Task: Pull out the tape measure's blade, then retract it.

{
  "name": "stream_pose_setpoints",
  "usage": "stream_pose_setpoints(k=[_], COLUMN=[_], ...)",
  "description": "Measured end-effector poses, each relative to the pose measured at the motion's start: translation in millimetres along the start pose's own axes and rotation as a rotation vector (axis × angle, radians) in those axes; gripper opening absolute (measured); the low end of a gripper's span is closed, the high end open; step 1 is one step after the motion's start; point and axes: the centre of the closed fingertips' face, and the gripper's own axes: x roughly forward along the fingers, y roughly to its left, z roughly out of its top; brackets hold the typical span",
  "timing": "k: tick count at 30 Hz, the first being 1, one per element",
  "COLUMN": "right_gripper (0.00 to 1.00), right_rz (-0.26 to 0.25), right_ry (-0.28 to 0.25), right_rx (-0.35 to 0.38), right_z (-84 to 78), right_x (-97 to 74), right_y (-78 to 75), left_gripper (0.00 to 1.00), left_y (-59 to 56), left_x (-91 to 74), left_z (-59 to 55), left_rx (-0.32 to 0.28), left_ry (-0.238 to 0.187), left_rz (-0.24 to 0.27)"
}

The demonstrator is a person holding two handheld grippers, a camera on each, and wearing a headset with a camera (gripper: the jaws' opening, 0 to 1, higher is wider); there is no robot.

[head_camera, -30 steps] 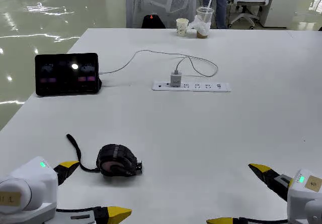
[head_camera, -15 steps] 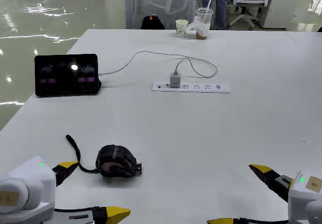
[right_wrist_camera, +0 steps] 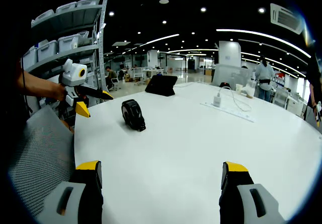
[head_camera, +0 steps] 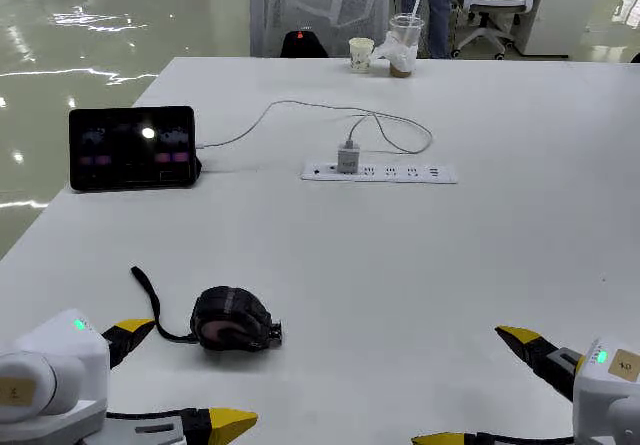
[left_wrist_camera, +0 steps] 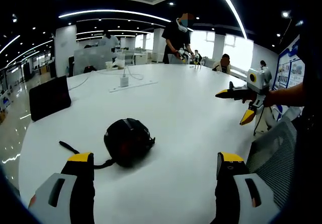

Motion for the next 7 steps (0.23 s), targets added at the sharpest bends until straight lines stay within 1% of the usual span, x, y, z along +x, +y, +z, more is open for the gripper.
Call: stream_pose_setpoints(k=[3,7], right_gripper=[0.99,0.99], right_rz=[0.0,0.0], right_ry=[0.002,0.002], right_rx=[0.002,0.003], right_z=[-1.0,-1.9], right_x=[-0.1,-0.4], right_y=[-0.3,-0.2], left_gripper=[0.99,0.99], left_y=[-0.2,-0.5], left_x=[0.0,-0.1], left_z=[0.9,-1.5], left_rx=[0.004,0.012], left_ry=[0.0,0.007], left_rz=[-0.002,-0.007])
